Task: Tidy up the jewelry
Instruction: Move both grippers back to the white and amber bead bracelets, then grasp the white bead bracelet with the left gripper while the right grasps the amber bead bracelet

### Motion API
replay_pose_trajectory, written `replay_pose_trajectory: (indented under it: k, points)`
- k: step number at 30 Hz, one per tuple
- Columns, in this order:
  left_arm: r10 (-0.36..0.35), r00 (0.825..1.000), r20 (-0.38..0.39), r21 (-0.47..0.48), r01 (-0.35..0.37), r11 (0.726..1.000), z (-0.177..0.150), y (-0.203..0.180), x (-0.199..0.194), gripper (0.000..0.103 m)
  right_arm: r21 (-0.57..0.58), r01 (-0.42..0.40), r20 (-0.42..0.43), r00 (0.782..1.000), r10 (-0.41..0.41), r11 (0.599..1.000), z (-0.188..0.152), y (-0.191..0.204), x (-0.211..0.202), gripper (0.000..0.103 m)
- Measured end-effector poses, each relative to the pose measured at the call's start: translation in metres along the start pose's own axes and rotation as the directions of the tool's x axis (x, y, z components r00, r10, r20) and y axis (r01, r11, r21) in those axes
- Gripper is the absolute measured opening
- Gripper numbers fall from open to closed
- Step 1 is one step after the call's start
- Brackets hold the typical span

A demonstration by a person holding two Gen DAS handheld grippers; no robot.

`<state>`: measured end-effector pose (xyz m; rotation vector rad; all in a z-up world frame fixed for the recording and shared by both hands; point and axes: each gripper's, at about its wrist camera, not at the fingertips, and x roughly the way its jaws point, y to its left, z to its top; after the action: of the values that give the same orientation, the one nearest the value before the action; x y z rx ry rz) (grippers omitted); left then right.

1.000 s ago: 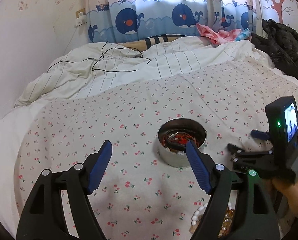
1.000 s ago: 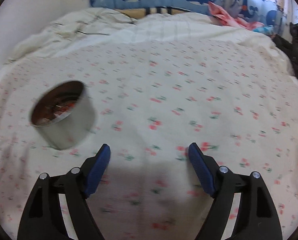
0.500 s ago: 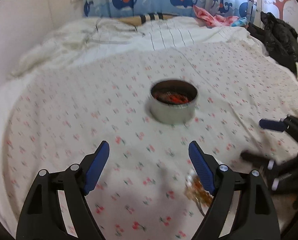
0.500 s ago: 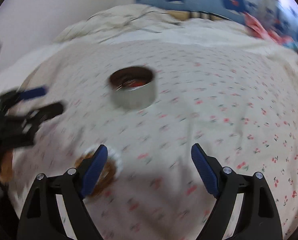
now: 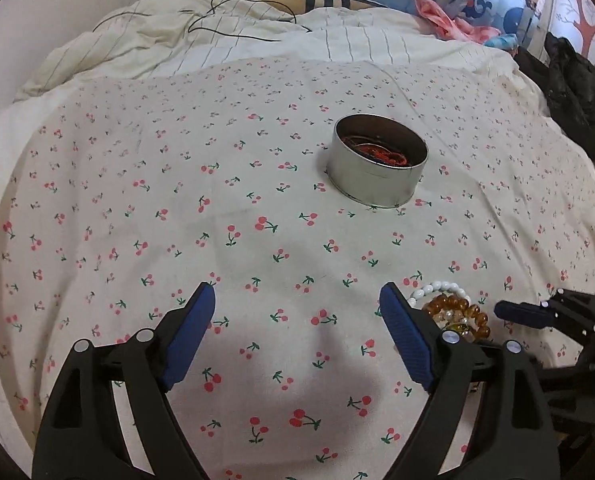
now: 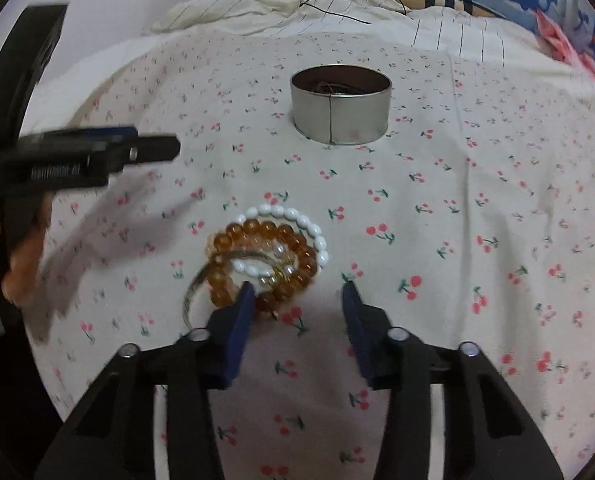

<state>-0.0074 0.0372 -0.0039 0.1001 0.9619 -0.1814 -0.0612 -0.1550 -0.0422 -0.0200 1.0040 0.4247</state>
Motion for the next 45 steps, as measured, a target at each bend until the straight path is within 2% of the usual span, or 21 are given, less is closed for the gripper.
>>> replay_pose_trajectory:
  k: [4,6,7,11,15,17,21,23,25,27,29,32,35,36,37,38,39,40,41,42,45]
  points:
    - [-0.001,1.0,-0.003,0.022,0.001,1.0,0.0,-0.005,-0.001,0.082,0.039,-0.03,-0.019,0.999,0.031,0.999,0.002,-0.002,0.01,0.038]
    - [0.003,1.0,-0.001,0.024,-0.003,1.0,0.0,-0.005,-0.001,0.082,0.023,-0.03,-0.017,0.999,0.031,0.999,0.002,0.001,0.009,0.016]
    - [0.004,1.0,-0.001,0.023,-0.004,1.0,0.001,-0.004,-0.001,0.082,0.013,0.0,-0.007,1.0,0.0,1.0,0.003,0.002,0.007,0.015]
    - [-0.006,1.0,-0.01,0.019,0.006,1.0,0.0,-0.003,0.0,0.082,0.058,0.015,0.057,0.998,-0.018,0.998,0.007,-0.013,-0.014,0.014]
    - [-0.052,0.998,-0.043,0.083,0.055,0.995,-0.007,-0.014,0.002,0.082,0.143,0.075,0.081,0.993,-0.087,0.987,0.009,-0.041,-0.027,0.014]
    - [-0.091,0.995,-0.043,0.135,0.096,0.986,-0.013,-0.024,0.0,0.082,0.183,0.069,0.061,0.995,-0.081,0.981,0.008,-0.053,-0.027,0.015]
    - [-0.077,0.996,-0.034,0.226,0.083,0.971,-0.021,-0.043,0.0,0.082,0.256,0.119,0.026,0.991,-0.13,0.959,0.007,-0.075,-0.026,0.015]
    - [-0.093,0.995,-0.031,0.239,0.098,0.966,-0.021,-0.051,0.001,0.082,0.298,0.108,-0.021,0.994,-0.106,0.948,0.001,-0.086,-0.02,0.015]
    - [-0.098,0.995,-0.031,0.262,0.102,0.96,-0.02,-0.06,0.003,0.082,0.339,0.093,-0.03,0.996,-0.088,0.936,-0.003,-0.096,-0.019,0.02]
    - [-0.087,0.995,-0.038,0.278,0.094,0.956,-0.021,-0.065,0.007,0.082,0.331,0.105,0.018,0.993,-0.117,0.938,-0.002,-0.096,-0.03,0.045]
    - [-0.075,0.996,-0.047,0.277,0.085,0.957,-0.02,-0.068,0.013,0.082,0.315,0.13,0.048,0.987,-0.153,0.94,0.0,-0.095,-0.036,0.058]
    - [-0.095,0.993,-0.069,0.205,0.107,0.973,-0.014,-0.065,0.024,0.082,0.268,0.089,0.046,0.993,-0.105,0.959,0.012,-0.088,-0.027,0.058]
    - [-0.145,0.986,-0.085,0.114,0.155,0.981,-0.005,-0.06,0.037,0.082,0.137,0.151,-0.013,0.988,-0.151,0.979,0.025,-0.075,-0.009,0.058]
    - [-0.161,0.982,-0.102,0.085,0.17,0.982,-0.003,-0.059,0.044,0.082,0.086,0.172,-0.046,0.985,-0.169,0.981,0.027,-0.071,0.0,0.049]
    - [-0.167,0.979,-0.12,0.072,0.177,0.982,-0.003,-0.059,0.05,0.079,0.055,0.176,-0.065,0.983,-0.172,0.983,0.027,-0.068,0.005,0.045]
    - [-0.169,0.975,-0.147,0.062,0.179,0.982,-0.005,-0.06,0.058,0.062,0.033,0.174,-0.07,0.983,-0.171,0.984,0.028,-0.066,0.008,0.035]
    - [-0.138,0.978,-0.154,0.079,0.152,0.985,-0.007,-0.063,0.063,0.05,0.02,0.178,-0.072,0.982,-0.176,0.984,0.028,-0.065,0.009,0.019]
    - [-0.116,0.983,-0.142,0.108,0.132,0.985,-0.007,-0.067,0.062,0.04,0.017,0.177,-0.076,0.982,-0.175,0.984,0.029,-0.065,0.011,0.012]
    - [-0.126,0.982,-0.143,0.133,0.145,0.98,-0.008,-0.072,0.059,0.011,0.037,0.163,-0.072,0.985,-0.16,0.986,0.029,-0.068,0.01,0.012]
    - [-0.134,0.981,-0.142,0.139,0.153,0.978,-0.007,-0.073,0.055,0.006,0.054,0.149,-0.063,0.987,-0.146,0.987,0.029,-0.07,0.008,0.012]
    - [-0.144,0.985,-0.092,0.124,0.154,0.98,-0.004,-0.068,0.04,0.006,0.129,0.09,0.013,0.996,-0.093,0.988,0.032,-0.08,-0.01,0.012]
